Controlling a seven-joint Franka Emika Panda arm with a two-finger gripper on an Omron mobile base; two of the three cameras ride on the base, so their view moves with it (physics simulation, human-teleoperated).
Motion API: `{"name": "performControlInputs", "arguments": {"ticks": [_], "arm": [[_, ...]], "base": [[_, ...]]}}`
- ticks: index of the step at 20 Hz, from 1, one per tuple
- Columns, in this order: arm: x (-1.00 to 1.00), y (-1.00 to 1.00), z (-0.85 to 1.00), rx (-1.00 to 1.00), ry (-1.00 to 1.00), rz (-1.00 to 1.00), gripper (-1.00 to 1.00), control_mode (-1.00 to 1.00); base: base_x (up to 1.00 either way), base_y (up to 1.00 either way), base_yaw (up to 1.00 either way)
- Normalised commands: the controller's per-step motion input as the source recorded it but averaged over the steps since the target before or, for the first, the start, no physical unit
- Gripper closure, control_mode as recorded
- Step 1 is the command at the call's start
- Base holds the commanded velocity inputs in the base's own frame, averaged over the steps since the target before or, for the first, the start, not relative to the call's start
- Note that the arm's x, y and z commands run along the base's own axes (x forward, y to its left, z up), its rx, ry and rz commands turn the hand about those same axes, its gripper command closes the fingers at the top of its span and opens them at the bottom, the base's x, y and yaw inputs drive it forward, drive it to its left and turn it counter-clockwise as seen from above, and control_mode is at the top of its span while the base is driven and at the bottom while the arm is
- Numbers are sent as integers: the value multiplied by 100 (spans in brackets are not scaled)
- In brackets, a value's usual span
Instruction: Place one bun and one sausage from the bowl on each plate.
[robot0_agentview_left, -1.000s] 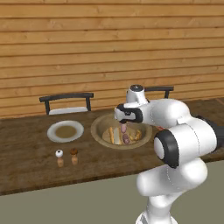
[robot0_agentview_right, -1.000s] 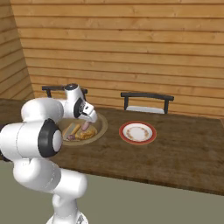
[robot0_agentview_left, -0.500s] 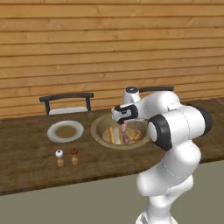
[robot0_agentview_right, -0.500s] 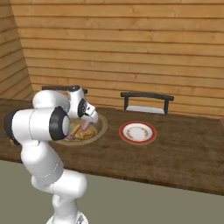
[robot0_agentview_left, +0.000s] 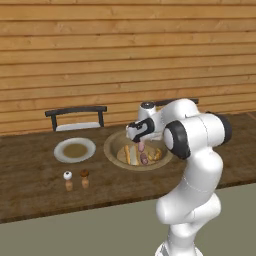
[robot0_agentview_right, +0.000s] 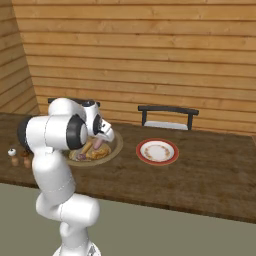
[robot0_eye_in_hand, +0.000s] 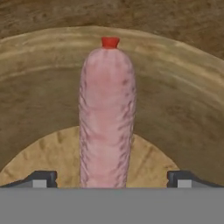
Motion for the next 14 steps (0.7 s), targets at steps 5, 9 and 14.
{"name": "performControlInputs", "arguments": {"ticks": [5,9,14], "arm": [[16,0,-23,0,0,0,-100,-100],[2,0,-11,-1,0,0,100,-100],[0,0,0,0,0,0,100,-100]], "base": [[0,0,0],[0,0,0],[0,0,0]]}}
